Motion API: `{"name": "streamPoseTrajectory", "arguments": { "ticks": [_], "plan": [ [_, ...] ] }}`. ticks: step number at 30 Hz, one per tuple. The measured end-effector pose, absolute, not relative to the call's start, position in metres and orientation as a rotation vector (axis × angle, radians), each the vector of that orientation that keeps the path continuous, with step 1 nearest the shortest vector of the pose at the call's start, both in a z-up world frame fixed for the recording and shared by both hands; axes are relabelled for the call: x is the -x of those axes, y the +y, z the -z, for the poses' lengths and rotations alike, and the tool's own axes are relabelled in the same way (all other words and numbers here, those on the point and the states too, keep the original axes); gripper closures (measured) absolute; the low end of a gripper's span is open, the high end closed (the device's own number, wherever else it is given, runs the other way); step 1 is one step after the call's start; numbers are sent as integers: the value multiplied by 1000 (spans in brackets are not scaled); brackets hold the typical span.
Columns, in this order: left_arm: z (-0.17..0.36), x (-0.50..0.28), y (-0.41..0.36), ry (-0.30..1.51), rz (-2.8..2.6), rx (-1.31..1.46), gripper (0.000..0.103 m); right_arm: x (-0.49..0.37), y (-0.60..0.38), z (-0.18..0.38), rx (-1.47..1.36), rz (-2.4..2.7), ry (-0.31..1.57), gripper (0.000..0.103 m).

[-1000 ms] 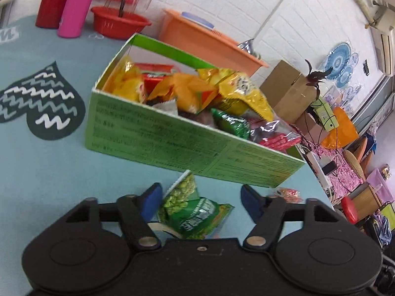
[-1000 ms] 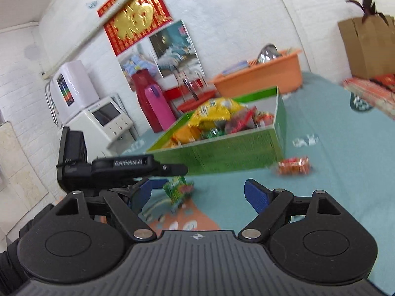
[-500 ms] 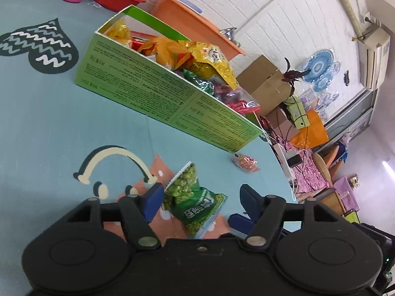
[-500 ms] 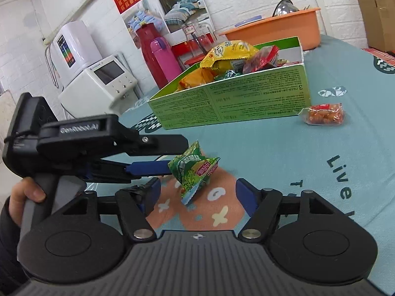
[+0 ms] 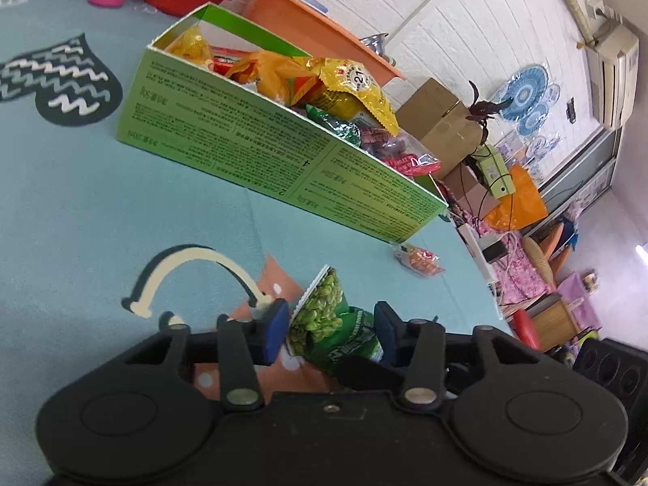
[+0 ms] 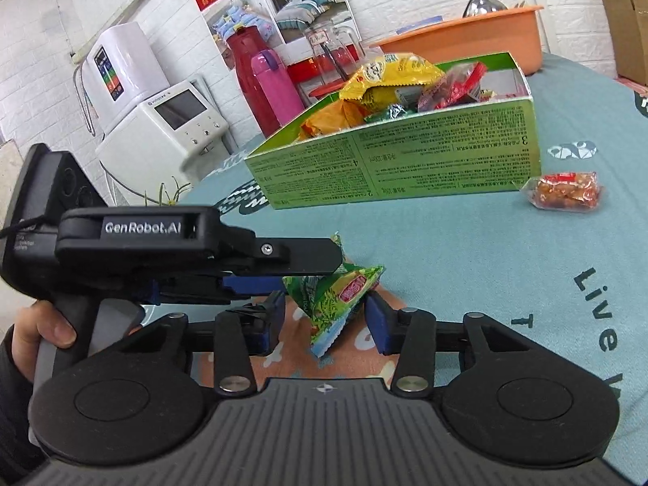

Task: Organize snacks
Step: 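Carry the green pea-snack packet into the box and open the left gripper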

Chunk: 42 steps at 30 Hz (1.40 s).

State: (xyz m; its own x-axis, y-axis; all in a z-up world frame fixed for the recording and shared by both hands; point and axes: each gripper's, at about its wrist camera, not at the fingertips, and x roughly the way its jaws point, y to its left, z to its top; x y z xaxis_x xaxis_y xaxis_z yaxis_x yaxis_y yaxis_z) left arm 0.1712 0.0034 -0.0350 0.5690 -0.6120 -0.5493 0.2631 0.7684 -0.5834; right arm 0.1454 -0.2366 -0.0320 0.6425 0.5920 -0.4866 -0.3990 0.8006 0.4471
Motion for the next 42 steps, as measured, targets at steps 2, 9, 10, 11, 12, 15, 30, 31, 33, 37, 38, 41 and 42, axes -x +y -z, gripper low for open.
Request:
{"name": "streamPoseTrajectory", "arguments": {
  "ticks": [2,9,10,11,12,15,30,31,33,37,38,41,42],
  "plan": [
    [35,-168,3,819,534,482,62,-146,-241,34,-342,-570,669,50],
    [8,-161,6,741,536,501,62,-139,-241,10,-309,-587,585,51],
    [-1,-160,7,715,537,496,62,-140,-241,3,-306,-595,564,51],
    [-10,-160,8,692,537,492,62,-141,-241,-3,-304,-605,543,51],
    [-18,-161,9,671,536,488,62,-145,-241,-10,-306,-616,523,51],
    [-40,-167,15,610,530,485,62,-157,-237,-30,-304,-642,473,51],
    [-67,-256,45,507,509,543,61,-246,-202,-63,-200,-630,346,52],
    [-65,-262,47,509,508,545,61,-251,-200,-62,-196,-628,348,52],
    [-61,-274,49,513,507,543,61,-262,-198,-58,-190,-626,354,52],
    [-49,-294,54,533,497,557,61,-282,-191,-49,-173,-625,372,52],
    [-45,-299,55,538,492,559,61,-287,-187,-46,-166,-623,378,52],
    [-32,-312,59,566,478,552,29,-296,-178,-36,-119,-605,377,47],
    [-28,-314,60,573,466,554,0,-298,-175,-32,-96,-599,376,38]
  ]
}}
